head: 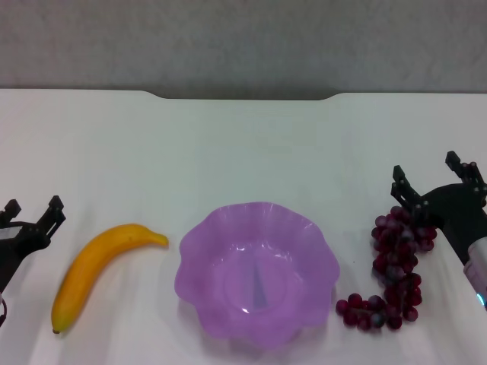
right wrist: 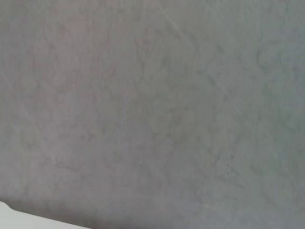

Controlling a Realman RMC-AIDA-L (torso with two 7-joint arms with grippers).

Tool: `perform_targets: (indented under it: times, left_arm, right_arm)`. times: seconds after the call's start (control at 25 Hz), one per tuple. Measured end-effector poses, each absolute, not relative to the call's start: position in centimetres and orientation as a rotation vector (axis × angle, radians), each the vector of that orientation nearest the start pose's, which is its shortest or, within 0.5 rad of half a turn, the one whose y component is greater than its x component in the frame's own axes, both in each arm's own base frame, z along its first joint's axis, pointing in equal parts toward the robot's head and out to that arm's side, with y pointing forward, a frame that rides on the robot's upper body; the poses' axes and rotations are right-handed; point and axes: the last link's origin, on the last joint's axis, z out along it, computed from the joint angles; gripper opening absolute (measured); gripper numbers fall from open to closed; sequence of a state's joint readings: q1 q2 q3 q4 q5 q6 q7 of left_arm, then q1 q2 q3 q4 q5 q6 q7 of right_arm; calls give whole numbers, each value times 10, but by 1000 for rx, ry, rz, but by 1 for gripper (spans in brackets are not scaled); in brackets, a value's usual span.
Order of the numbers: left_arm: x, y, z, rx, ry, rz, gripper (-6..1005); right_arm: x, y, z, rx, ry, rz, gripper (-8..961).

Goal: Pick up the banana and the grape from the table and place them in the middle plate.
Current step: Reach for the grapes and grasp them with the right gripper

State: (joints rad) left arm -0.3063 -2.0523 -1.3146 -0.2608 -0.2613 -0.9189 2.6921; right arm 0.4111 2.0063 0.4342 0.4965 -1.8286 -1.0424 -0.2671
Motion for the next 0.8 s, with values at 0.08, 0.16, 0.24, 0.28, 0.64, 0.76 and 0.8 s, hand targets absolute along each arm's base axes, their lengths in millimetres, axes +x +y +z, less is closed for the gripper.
perform_targets:
  times: [0.08,0.16,0.24,0.28,0.64,0.76,0.8]
  left_arm:
    - [-372,311,-14,-1602,-876,-659,800]
    - [-374,309,-13,-1599,-880,-655,800]
    - [-376,307,-13,-1596,-884,-650,800]
    - [-376,307,-13,-1595,-885,-648,800]
    - [-376,308,-13,-1599,-884,-645,800]
    - [-378,307,-13,-1597,-891,-636,800]
    - [-378,307,-13,-1597,-893,-634,800]
  right_arm:
    - [297,324,-55,-1727,476,553,889]
    - [291,325,-59,-1744,499,563,889]
    - [282,328,-62,-1767,514,564,888]
    - [277,329,-61,-1772,512,559,888]
    - [235,337,-44,-1887,569,365,886]
    - [227,338,-35,-1986,628,392,885]
    - [226,340,-32,-2010,663,409,885]
